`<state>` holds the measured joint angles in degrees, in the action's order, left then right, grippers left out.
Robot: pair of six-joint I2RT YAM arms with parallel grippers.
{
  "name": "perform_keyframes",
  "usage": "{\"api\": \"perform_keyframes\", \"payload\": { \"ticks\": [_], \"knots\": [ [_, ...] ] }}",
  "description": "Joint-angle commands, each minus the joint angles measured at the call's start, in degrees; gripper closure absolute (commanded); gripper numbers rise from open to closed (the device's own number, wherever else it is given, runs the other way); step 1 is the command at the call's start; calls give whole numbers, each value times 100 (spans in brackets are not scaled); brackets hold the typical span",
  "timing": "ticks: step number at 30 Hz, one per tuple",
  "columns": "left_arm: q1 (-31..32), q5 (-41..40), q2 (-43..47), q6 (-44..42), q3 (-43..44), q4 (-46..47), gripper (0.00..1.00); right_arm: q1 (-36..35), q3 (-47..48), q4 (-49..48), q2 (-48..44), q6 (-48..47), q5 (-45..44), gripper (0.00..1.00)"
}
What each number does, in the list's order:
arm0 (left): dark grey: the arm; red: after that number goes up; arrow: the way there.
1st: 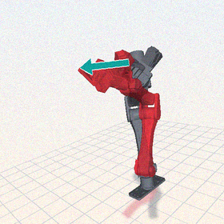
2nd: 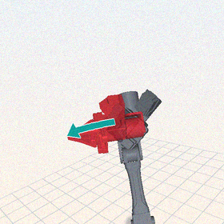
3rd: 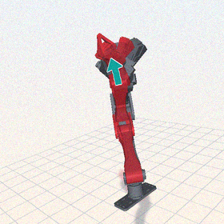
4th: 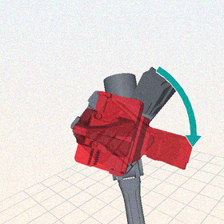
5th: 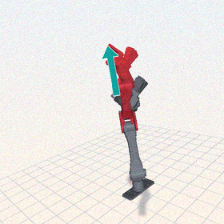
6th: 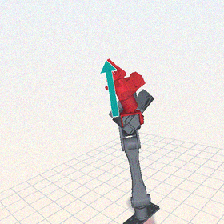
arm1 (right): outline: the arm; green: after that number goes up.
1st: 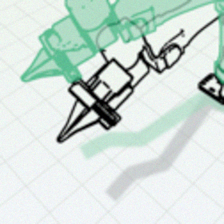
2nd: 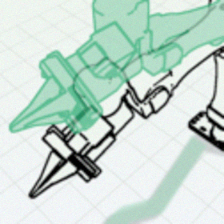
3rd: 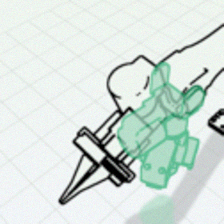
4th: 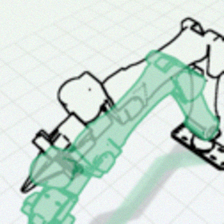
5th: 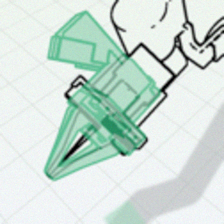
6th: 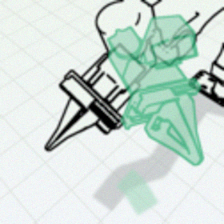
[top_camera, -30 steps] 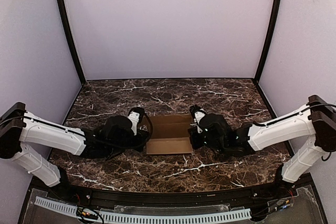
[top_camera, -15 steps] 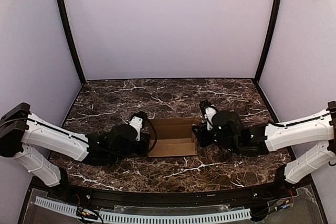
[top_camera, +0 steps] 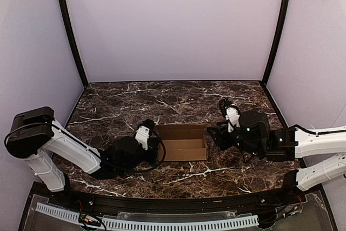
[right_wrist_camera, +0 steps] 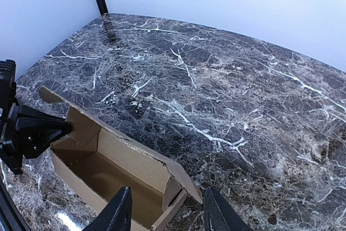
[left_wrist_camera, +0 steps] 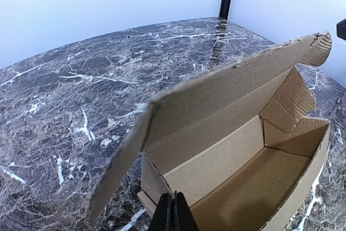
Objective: Fold the paper box
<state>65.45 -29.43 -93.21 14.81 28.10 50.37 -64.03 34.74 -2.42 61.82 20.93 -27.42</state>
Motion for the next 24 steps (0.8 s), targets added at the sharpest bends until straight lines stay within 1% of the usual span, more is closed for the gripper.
{"api": "perform_keyframes", "payload": {
  "ticks": [1, 6, 12, 16, 18, 20, 24],
  "knots": [
    [100, 80, -476, -481, -362, 853, 100, -46, 169, 111, -149, -422, -132, 55],
    [186, 97, -960, -801, -379, 1607, 100, -37, 579, 109, -2, -730, -13, 52],
    [231, 274, -1416, -956, -385, 2229, 100, 35, 1373, 180, 698, -1009, 109, 51],
    [239, 377, -1538, -956, -359, 2279, 100, 230, 1893, 219, 1278, -1044, 419, 59],
    [245, 382, -1587, -983, -363, 2298, 100, 351, 2142, 374, 1529, -1003, 594, 68],
    [241, 374, -1665, -1022, -346, 2310, 100, 482, 2322, 455, 1756, -939, 769, 74],
    [240, 397, -1789, -1093, -311, 2355, 100, 667, 2517, 544, 2171, -746, 1038, 88]
  ]
}}
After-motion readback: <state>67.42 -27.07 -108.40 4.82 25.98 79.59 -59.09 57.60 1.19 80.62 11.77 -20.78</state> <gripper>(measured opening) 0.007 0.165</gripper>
